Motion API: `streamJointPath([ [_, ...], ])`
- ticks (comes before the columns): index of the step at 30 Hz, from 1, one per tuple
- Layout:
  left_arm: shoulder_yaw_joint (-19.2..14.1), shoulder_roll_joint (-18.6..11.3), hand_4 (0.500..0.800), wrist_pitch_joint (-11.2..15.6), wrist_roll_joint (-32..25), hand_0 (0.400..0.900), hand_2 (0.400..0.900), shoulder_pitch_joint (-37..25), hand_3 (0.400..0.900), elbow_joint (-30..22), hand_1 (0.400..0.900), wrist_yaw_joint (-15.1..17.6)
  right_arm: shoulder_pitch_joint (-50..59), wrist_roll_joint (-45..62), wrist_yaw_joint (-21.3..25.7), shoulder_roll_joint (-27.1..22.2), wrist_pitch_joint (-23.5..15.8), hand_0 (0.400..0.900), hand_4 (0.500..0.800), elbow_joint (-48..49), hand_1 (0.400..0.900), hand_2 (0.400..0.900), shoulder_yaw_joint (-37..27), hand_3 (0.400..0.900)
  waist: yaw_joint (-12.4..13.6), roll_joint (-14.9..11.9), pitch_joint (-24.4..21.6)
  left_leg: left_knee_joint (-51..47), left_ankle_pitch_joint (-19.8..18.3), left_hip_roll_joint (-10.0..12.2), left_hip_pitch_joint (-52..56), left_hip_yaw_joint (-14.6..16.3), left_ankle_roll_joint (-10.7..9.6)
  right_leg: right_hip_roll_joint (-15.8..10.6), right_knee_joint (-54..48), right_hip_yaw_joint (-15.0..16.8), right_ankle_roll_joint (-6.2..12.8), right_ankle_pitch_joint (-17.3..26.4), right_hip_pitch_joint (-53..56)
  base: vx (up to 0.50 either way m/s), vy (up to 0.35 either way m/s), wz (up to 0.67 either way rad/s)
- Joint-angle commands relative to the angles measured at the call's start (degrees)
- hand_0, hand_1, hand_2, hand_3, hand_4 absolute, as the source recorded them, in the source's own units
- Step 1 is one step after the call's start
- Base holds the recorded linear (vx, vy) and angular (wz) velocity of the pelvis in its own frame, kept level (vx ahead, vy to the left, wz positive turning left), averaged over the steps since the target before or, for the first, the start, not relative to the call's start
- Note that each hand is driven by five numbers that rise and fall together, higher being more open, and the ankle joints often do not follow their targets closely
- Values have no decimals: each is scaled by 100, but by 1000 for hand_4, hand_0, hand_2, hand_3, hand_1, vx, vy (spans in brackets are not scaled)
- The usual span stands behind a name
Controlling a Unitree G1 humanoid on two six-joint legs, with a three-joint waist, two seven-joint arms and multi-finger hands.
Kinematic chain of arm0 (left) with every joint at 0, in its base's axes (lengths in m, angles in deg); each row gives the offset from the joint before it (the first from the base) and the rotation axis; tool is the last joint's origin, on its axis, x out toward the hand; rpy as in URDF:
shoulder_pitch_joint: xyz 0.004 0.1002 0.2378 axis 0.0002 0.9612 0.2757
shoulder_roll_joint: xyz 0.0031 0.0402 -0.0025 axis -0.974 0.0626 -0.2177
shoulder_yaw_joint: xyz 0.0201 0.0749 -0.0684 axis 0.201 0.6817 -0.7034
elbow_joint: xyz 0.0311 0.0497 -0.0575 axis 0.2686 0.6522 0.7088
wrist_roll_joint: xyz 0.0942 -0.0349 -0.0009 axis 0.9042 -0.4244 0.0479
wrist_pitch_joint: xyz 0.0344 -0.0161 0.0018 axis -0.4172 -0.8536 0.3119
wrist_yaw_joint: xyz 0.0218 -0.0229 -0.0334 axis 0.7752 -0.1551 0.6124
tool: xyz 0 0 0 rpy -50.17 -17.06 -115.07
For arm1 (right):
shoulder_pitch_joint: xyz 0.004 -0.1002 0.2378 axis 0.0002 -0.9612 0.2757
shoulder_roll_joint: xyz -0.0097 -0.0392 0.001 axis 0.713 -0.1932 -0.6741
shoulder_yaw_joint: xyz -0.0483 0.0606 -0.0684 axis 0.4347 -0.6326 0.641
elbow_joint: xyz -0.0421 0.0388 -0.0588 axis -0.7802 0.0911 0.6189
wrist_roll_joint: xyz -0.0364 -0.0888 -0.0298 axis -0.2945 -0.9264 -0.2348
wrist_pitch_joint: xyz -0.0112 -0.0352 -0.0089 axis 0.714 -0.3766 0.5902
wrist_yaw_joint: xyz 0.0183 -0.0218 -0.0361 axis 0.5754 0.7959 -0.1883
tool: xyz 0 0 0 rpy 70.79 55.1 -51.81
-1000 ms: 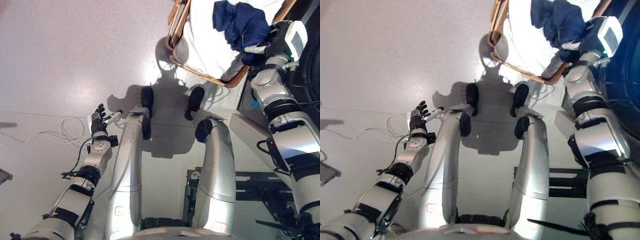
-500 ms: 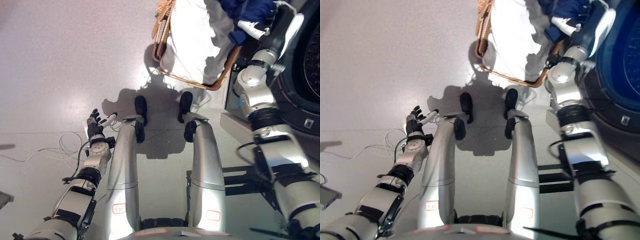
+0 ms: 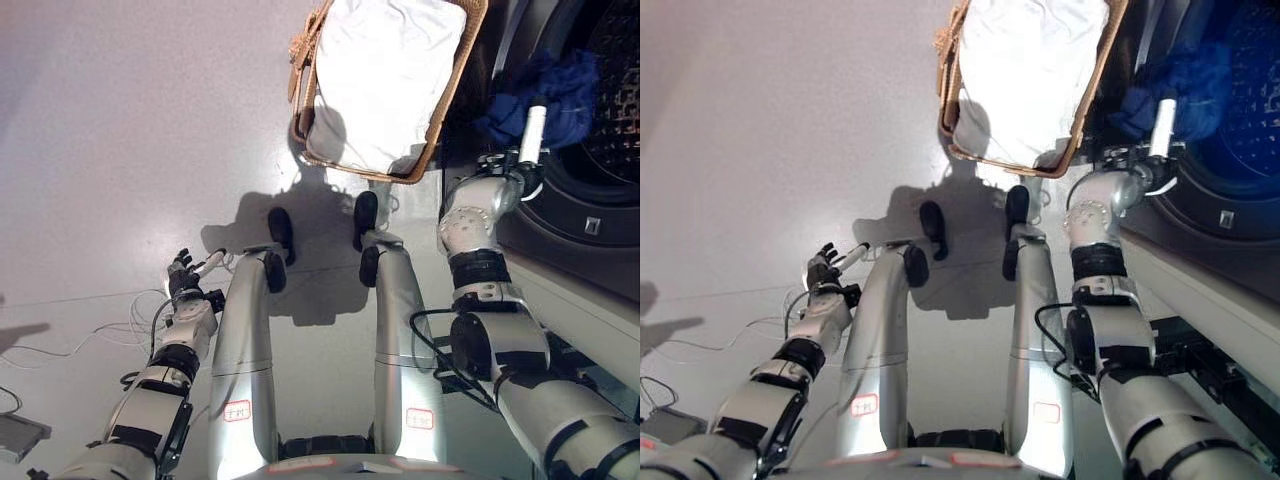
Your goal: Put the clothes in the basket into the washing machine.
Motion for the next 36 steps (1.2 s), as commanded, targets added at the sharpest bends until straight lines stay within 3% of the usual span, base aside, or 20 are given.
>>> streamJointPath([
  [1,122,152,800,25,2,900,900,669,900,555,900,-11,194,-119,-18,-1275,-328,400,500,-304,400,400,-171,400,239,363,-904,-571,118,5,165,-590,-885,-22,-59,-75,360,154,117,-1,-46,-1],
  [3,212,88,800,93,15,900,900,716,900,593,900,-70,614,104,-105,-1905,-78,400,500,-996,400,400,-86,400,314,430,-989,-622,154,-7,223,-563,-883,-51,-98,-39,363,172,158,47,-49,-1],
  [6,310,79,800,108,-1,900,900,763,900,682,900,-146,938,236,-171,-2464,147,400,500,-1559,400,400,83,400,381,519,-1069,-627,170,-9,262,-522,-889,-69,-60,7,370,143,172,16,-53,0],
  [10,365,144,800,133,2,900,900,844,900,730,900,-194,1115,110,-201,-2855,425,400,500,-1843,400,400,324,400,422,624,-1117,-580,178,-2,269,-474,-897,-79,9,54,373,128,133,32,-34,-5],
  [11,372,175,800,125,0,900,900,911,900,771,900,-217,1113,108,-268,-2946,511,455,533,-1924,455,455,387,455,428,655,-1138,-568,186,13,294,-449,-906,-88,23,60,369,128,143,47,-33,-7],
  [12,372,209,800,121,2,900,900,941,900,797,900,-229,1098,113,-323,-2962,566,857,774,-1979,857,857,411,857,433,687,-1146,-557,155,33,327,-425,-916,-88,51,64,369,90,163,55,-50,-7],
  [13,378,221,800,114,2,900,900,949,900,818,900,-238,1100,142,-354,-2962,563,900,800,-2007,900,900,422,900,437,704,-1158,-559,167,36,342,-409,-921,-91,53,68,370,92,173,49,-35,-6],
  [25,341,338,800,107,-5,900,900,914,900,936,900,-197,790,104,-456,-2541,352,900,800,-1642,900,900,350,900,357,802,-1211,-668,214,56,510,-359,-945,-98,0,75,341,88,323,10,-14,-2],
  [30,244,402,800,101,-34,900,900,921,900,1009,900,-157,461,-79,-666,-2081,191,900,800,-1065,900,900,475,900,322,760,-1179,-704,360,82,473,-343,-916,-101,-95,37,304,243,337,-17,1,0],
  [33,88,410,800,76,7,900,900,969,900,1042,900,-156,-36,-694,-837,-1787,408,900,800,-527,900,900,785,900,320,712,-1194,-743,221,106,618,-382,-924,-56,-104,21,322,110,491,28,-5,-2],
  [36,-41,417,800,62,103,900,900,1002,900,1066,900,-150,-456,-1571,-646,-1604,604,900,800,-22,900,900,955,900,277,650,-1185,-806,212,110,717,-397,-907,-56,-219,0,317,130,642,0,0,0],
])
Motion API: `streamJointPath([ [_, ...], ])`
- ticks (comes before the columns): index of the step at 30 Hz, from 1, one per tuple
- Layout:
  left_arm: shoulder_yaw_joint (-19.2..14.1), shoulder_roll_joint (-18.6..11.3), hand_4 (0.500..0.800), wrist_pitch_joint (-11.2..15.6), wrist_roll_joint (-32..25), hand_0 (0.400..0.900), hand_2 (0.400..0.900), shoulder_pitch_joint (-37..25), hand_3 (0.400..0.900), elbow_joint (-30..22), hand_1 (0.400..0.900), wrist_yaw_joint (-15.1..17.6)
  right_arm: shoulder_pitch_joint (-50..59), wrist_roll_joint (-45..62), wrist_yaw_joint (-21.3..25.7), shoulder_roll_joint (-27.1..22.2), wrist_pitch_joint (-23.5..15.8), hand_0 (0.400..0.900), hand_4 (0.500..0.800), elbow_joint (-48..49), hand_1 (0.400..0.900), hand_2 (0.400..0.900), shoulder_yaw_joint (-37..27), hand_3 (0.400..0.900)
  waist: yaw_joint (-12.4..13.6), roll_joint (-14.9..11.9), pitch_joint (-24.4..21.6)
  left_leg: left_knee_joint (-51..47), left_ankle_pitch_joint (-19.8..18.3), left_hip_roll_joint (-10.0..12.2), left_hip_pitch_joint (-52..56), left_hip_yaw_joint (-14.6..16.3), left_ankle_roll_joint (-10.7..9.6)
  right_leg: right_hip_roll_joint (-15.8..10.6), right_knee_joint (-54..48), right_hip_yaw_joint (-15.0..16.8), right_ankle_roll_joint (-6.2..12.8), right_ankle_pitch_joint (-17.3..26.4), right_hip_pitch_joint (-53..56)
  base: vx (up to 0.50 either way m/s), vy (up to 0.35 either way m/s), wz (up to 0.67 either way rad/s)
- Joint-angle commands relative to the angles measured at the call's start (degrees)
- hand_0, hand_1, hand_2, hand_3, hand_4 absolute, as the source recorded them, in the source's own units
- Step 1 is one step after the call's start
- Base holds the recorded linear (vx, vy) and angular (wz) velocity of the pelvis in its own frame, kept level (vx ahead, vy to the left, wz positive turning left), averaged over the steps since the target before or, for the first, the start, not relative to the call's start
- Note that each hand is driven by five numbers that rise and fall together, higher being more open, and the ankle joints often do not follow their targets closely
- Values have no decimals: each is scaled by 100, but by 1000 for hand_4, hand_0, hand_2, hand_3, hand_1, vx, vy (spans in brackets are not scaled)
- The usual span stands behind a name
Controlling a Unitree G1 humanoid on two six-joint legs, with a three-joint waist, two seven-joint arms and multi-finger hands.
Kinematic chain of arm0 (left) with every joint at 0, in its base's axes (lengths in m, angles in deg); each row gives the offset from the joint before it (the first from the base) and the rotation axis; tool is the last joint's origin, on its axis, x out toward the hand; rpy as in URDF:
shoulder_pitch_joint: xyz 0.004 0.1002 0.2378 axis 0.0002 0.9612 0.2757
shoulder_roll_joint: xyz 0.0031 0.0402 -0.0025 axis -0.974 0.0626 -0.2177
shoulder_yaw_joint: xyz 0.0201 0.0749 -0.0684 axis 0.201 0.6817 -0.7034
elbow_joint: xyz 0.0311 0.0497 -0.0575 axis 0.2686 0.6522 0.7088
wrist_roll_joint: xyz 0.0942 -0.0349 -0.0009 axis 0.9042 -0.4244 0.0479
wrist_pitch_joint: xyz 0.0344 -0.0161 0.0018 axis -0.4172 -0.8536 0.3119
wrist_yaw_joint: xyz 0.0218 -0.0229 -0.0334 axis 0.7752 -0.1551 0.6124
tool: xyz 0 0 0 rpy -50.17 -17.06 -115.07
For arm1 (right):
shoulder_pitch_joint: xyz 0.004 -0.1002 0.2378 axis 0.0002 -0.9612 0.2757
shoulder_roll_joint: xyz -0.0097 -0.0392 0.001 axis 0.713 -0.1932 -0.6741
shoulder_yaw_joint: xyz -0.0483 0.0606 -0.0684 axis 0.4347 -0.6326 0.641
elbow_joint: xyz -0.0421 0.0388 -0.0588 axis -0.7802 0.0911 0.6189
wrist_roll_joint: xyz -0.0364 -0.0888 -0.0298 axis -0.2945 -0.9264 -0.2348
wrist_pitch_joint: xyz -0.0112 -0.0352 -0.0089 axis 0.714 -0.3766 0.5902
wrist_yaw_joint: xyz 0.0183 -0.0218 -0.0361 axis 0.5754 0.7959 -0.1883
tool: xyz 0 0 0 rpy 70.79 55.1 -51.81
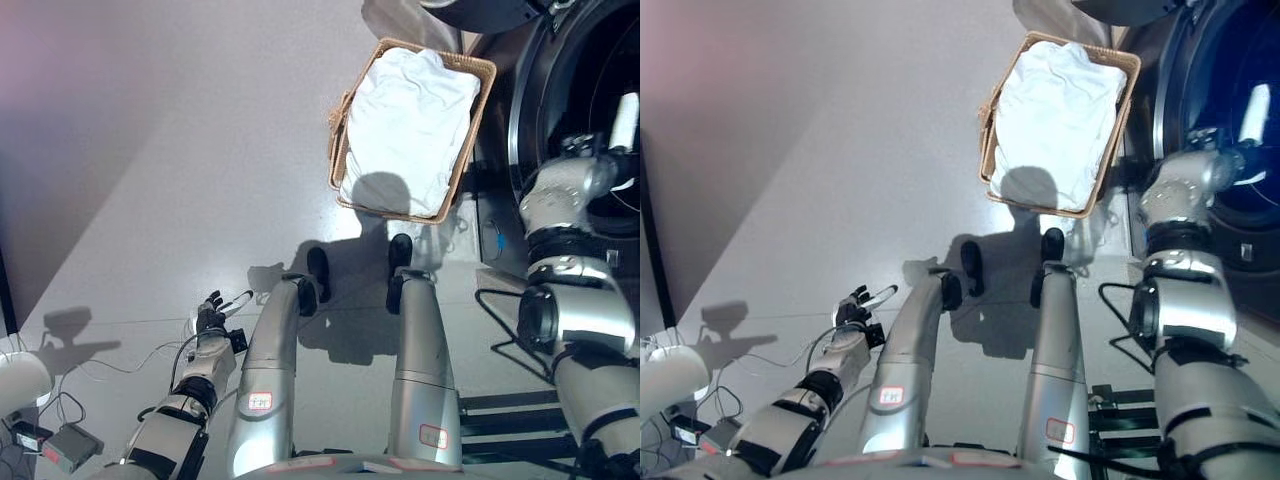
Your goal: Put the clothes in the basket into the washing machine.
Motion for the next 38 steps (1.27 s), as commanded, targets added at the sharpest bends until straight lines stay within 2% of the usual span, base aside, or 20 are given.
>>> streamJointPath([
  [1,-372,-170,800,51,104,900,900,391,900,649,900,181,-324,-1326,45,-103,-138,900,800,833,900,900,348,900,-260,82,-298,-536,223,189,191,-523,-753,-12,-315,-147,380,232,430,0,0,0],
  [2,-438,-147,800,58,163,900,900,389,900,645,900,206,-596,-1862,105,114,-72,900,800,1137,900,900,470,900,-275,62,-293,-579,217,193,262,-529,-740,-18,-375,-166,373,248,519,0,0,0],
  [3,-440,-152,800,58,166,900,900,402,900,643,900,207,-627,-1902,142,141,-56,900,800,1185,900,900,465,900,-281,56,-291,-588,220,192,279,-531,-740,-18,-385,-169,372,251,538,-12,32,-1],
  [7,-632,-116,800,58,323,900,900,420,900,583,900,291,-1372,-3426,383,586,442,900,800,1868,900,900,847,900,-320,-12,-288,-749,190,208,608,-541,-693,-44,-595,-197,360,271,917,-1,17,-1],
  [12,-798,-72,800,20,514,900,900,537,900,592,900,266,-2153,-4300,-117,935,929,900,800,2139,900,900,1426,900,-382,-133,-248,-1054,181,189,1190,-495,-662,-50,-950,-283,372,331,1535,-12,12,-1],
  [13,-843,-64,800,0,543,900,900,567,900,594,900,263,-2300,-4495,-129,984,1008,900,800,2127,900,900,1488,900,-411,-170,-235,-1208,357,173,1271,-465,-628,-77,-1121,-305,354,506,1631,-59,33,0],
  [15,-892,-24,800,-11,645,900,900,656,900,641,900,203,-2624,-4712,-395,1069,1141,900,800,1963,900,900,1730,900,-430,-228,-240,-1484,392,163,1670,-440,-628,-95,-1439,-375,363,561,2054,4,24,1],
  [16,-927,-39,800,-27,714,900,900,682,900,668,900,207,-2725,-4909,-361,1058,1165,900,800,1947,900,900,1759,900,-433,-249,-234,-1597,402,148,1834,-430,-624,-96,-1548,-392,363,583,2216,54,18,0],
  [20,-1010,-51,800,-22,965,900,900,838,900,803,900,89,-3049,-5699,-602,950,1471,900,800,1068,900,900,2081,900,-398,-369,-260,-2306,534,120,2766,-401,-655,-148,-2253,-595,435,742,3165,67,-7,7],
  [23,-1049,-77,800,-21,1138,900,900,946,900,922,900,-60,-3268,-6299,-890,873,1809,900,800,97,900,900,2364,900,-336,-466,-401,-2970,717,79,3512,-411,-696,-138,-2831,-728,486,880,3862,102,-24,7],
  [27,-1055,-131,800,-32,1385,900,900,1111,900,1072,900,-220,-3624,-6810,-1197,925,2066,900,800,-827,900,900,2509,900,-275,-598,-667,-3709,951,2,4267,-485,-693,-98,-3533,-854,549,1045,4623,111,-33,9],
  [31,-1038,-71,800,-145,1675,900,900,1302,900,1371,900,-438,-4045,-6605,-1688,1316,2239,900,800,-1879,900,900,2331,900,-224,-665,-906,-4386,1101,3,5016,-493,-713,-38,-4115,-934,577,1129,5363,111,-29,4],
  [38,-952,116,800,-332,2124,900,900,1634,900,1665,900,-777,-4583,-5841,-2119,1613,2418,900,800,-2741,900,900,1583,900,-246,-586,-1403,-5454,1356,99,6156,-335,-853,120,-5093,-984,606,1183,6468,124,-30,1],
])
